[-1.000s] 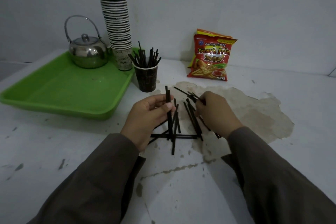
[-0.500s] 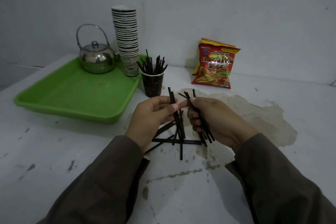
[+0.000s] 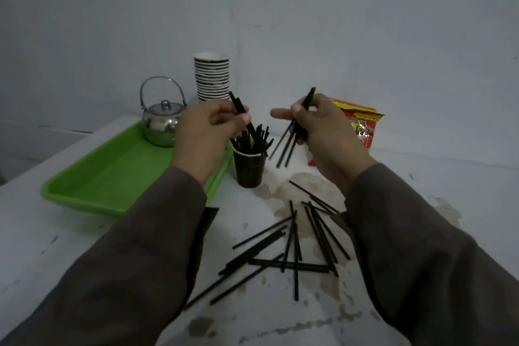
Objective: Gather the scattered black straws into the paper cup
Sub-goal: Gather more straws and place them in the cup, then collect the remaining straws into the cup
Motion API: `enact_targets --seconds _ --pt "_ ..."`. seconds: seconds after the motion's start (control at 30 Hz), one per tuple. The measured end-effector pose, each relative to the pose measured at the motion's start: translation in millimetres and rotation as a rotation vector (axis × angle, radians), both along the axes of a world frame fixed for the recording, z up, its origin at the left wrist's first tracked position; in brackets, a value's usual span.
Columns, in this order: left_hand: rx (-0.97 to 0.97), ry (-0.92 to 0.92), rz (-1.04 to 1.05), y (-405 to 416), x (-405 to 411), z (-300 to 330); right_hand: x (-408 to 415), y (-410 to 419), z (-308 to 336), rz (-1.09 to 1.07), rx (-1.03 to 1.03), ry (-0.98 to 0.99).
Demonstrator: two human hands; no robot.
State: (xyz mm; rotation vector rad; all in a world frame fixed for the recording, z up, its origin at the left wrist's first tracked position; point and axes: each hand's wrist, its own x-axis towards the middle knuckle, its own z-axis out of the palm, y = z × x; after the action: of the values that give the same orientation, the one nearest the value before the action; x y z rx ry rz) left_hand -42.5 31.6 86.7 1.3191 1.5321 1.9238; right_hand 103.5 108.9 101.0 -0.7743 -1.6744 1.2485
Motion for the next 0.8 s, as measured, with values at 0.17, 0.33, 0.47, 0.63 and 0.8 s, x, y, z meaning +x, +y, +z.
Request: enact_targets --seconds 0.17,0.33,0.47,0.63,0.8 --pt "-0.010 0.196 0.165 30 -31 18 -36 19 21 -0.107 0.145 0.114" --pt "-0.106 0.261 0.180 53 -44 4 -58 37 7 -0.175 0.174 -0.082" --pt "-0.204 0.263 0.117 66 -46 -14 -63 47 -12 -0.202 0.254 -0.278" --pt "-0.268 0.379 0.076 73 -45 -29 -72 54 -27 -0.196 0.347 -0.480" --pt "-0.260 0.584 0.175 77 -47 -35 -73 54 -40 -0.173 0.346 -0.467"
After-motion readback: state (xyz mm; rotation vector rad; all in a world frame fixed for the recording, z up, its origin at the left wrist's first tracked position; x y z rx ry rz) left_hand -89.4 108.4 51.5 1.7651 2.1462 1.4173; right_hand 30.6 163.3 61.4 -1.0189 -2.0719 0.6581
